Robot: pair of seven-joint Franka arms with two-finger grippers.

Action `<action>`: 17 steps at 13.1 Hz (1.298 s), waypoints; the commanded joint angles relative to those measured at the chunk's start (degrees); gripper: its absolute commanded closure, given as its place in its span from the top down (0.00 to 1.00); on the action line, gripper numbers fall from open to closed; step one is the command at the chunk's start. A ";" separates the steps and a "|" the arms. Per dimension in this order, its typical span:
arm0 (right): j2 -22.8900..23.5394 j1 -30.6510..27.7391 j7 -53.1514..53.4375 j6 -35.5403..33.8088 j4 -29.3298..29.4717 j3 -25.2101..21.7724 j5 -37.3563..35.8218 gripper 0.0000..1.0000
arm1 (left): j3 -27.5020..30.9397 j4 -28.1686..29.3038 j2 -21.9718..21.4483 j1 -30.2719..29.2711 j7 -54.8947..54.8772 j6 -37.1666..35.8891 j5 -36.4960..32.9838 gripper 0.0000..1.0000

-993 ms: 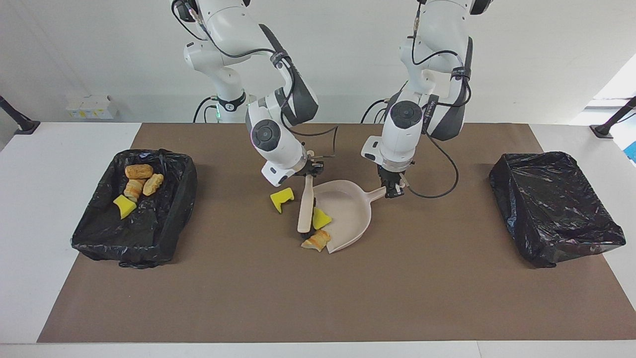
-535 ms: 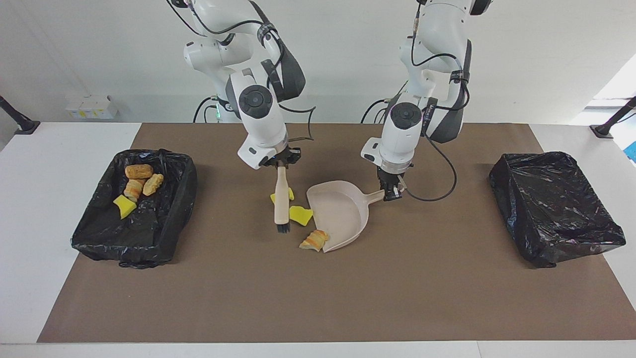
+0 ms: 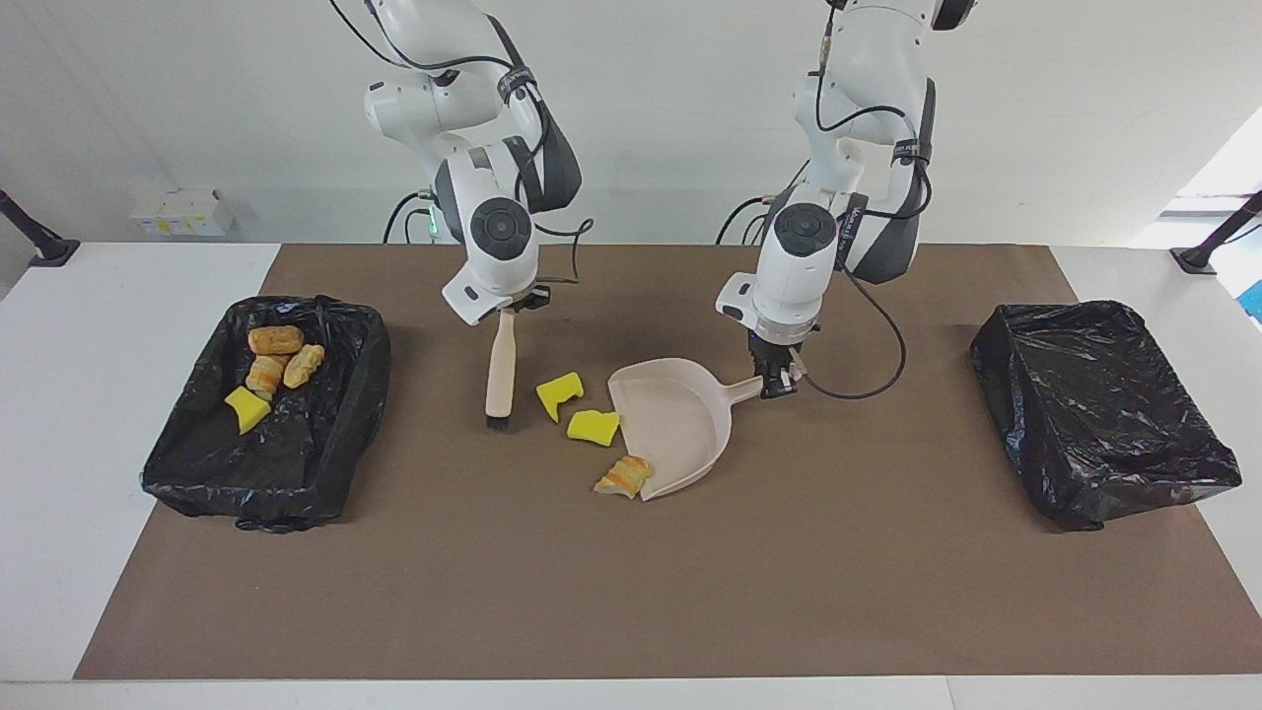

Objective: Sweep and dump trash in bin
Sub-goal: 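Sweep the crusts and sponge into the dustpan with the right gripper's brush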

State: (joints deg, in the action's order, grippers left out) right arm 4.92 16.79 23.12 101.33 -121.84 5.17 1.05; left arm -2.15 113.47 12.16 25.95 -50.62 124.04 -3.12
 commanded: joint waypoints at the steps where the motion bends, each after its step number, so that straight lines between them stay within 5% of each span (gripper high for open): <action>1: 1.23 0.87 -7.77 5.78 -0.77 0.46 5.69 0.00 | 0.39 1.23 -0.29 0.94 -0.62 -0.81 -0.92 0.00; 5: 3.25 4.38 -9.59 13.62 0.63 0.55 15.19 0.00 | 0.30 1.49 -0.38 1.39 -0.62 -0.03 -0.83 0.00; 9: 4.40 9.04 -8.28 20.05 3.43 0.46 33.04 0.00 | 0.30 2.46 -0.82 1.64 -0.53 0.77 -0.83 0.00; 17: 4.66 5.64 -12.81 5.13 12.57 0.02 0.21 0.00 | 0.30 2.11 -0.73 1.56 5.96 -0.11 -0.66 0.00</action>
State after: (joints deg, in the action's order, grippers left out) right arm 8.16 25.06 14.90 109.60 -112.41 4.85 6.90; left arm -2.24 113.72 12.12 26.64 -48.54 123.86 -3.27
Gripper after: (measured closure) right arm 0.740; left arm 0.683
